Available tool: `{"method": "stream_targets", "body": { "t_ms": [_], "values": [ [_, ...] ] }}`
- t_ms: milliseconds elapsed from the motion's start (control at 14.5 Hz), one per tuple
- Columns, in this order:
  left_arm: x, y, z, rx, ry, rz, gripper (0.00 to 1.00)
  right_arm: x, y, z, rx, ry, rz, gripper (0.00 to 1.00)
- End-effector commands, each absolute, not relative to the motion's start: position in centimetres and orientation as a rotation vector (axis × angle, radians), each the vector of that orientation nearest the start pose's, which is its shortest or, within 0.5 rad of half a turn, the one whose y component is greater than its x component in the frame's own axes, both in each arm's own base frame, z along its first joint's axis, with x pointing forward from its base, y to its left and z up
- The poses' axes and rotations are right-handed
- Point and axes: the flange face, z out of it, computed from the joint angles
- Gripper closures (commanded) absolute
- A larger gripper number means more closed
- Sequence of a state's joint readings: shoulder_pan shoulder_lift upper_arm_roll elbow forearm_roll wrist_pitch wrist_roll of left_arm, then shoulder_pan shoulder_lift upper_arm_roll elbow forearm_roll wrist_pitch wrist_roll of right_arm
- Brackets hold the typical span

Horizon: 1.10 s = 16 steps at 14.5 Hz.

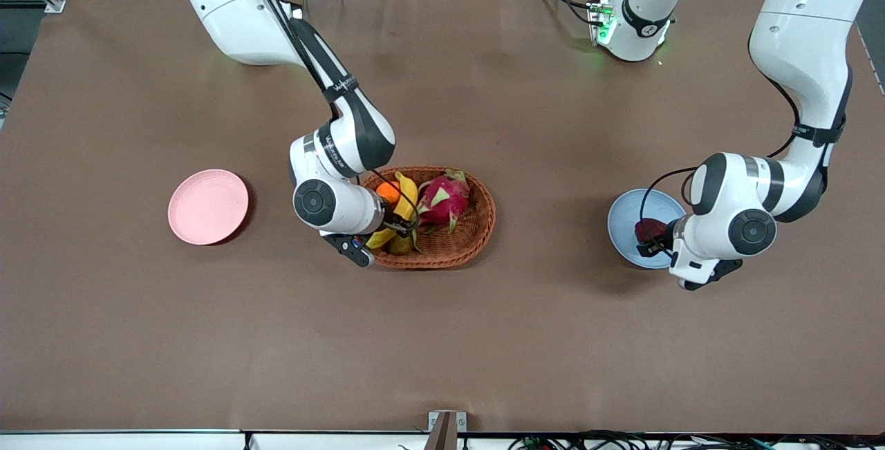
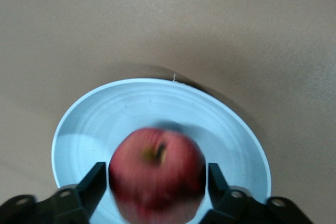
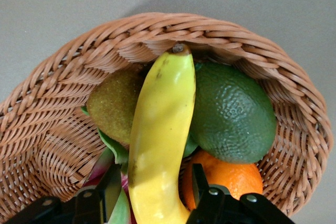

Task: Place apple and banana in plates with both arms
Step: 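Lift the red apple with the left gripper toward the blue plate, then release the apple onto the blue plate and raise the left gripper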

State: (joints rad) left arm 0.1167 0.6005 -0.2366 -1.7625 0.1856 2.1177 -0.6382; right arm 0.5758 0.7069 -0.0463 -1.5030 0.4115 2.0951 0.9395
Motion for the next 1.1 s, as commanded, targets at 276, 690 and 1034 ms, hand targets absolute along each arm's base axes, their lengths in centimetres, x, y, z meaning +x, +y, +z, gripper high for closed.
{"method": "stream_targets", "body": {
  "t_ms": [276,690,1034],
  "values": [
    [64.3,-7.6,29.7,-3.015,-0.560,0.134,0.00,59.5,37.9,23.9,-2.805,0.902,0.442,0.61],
    [64.2,-9.3,45.3,-3.017,-0.389,0.024,0.00,60.4,38.6,26.9,-2.803,0.851,0.418,0.74],
    [61.0,-8.6,57.2,-2.987,-0.340,-0.020,0.00,63.2,33.7,31.0,-2.901,0.848,0.399,0.74]
  ]
}}
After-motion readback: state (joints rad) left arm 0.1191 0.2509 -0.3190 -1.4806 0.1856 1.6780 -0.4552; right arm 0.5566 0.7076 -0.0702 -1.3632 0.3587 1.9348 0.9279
